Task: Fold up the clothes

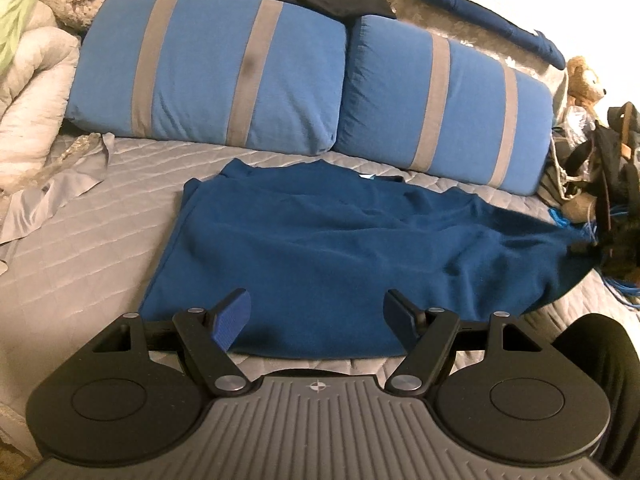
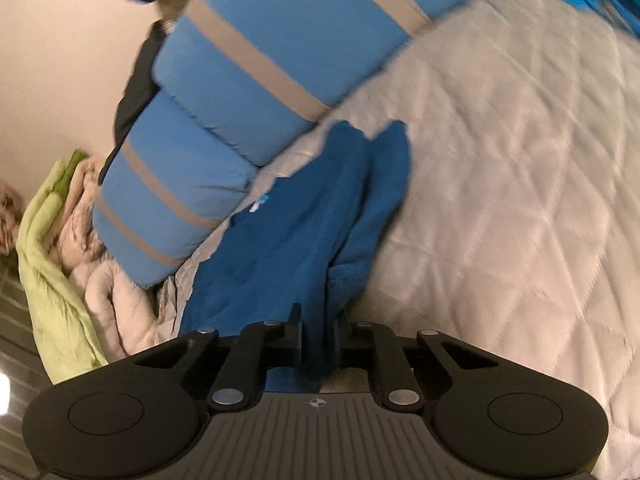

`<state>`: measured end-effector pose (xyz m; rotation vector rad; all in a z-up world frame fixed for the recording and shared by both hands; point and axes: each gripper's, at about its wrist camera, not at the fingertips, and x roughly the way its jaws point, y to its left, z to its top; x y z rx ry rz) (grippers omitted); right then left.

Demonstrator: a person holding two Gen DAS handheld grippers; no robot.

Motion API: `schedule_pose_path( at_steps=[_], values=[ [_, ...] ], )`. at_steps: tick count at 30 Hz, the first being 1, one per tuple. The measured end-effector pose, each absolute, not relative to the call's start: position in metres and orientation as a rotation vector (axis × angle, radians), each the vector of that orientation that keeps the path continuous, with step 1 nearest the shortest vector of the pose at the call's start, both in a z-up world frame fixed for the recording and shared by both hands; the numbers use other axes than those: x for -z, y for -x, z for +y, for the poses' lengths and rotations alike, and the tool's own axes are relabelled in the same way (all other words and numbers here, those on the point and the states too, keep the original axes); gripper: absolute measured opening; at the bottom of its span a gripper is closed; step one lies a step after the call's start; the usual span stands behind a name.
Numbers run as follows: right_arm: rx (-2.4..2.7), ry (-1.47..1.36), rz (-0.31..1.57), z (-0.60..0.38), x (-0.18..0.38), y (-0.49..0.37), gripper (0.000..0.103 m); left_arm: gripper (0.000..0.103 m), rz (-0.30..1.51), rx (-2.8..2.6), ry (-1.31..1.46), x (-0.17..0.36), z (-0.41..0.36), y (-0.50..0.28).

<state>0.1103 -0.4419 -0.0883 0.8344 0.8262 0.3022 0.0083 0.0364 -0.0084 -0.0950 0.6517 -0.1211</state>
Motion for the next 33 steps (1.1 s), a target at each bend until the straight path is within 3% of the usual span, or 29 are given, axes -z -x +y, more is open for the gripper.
schedule_pose_path(
  at_steps=[15,23,28,33],
  values=[
    [-0.492,-0.619,0.742,-0.329,0.003,-0.147,0.015,0.073,0.600,0.081,0.099,-0.001,0.081,0.007],
    [-0.686,-0.371,0.757,-0.149,-0.031,-0.188,0.015,0.073,0.642,-0.083,0.006,0.000,0.111,0.021],
    [-0.731,-0.092,0.836,-0.010,0.024,-0.192,0.015,0.073,0.656,-0.155,-0.047,0.002,0.124,0.032],
    [-0.748,-0.045,0.887,0.018,0.060,-0.184,0.015,0.074,0.649,-0.157,-0.100,0.004,0.133,0.045]
  ],
)
